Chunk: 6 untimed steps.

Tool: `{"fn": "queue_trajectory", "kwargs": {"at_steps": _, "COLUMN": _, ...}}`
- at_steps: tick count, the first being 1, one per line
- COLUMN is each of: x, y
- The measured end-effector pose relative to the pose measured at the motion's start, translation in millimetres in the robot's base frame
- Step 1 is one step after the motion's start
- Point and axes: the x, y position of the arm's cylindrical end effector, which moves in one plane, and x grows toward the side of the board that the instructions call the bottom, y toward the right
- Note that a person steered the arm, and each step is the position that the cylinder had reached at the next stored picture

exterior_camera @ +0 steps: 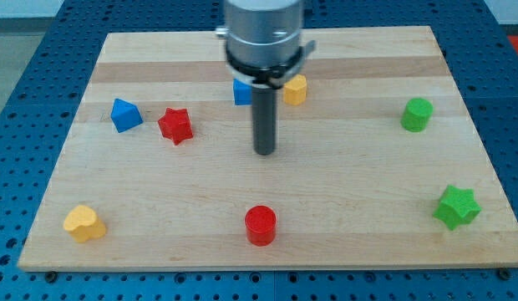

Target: Move the heart towards the center of the board

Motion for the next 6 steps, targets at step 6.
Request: {"fn": "queue_trajectory", "kwargs": {"at_steps": 6, "x": 33.9, "y": -164.3}}
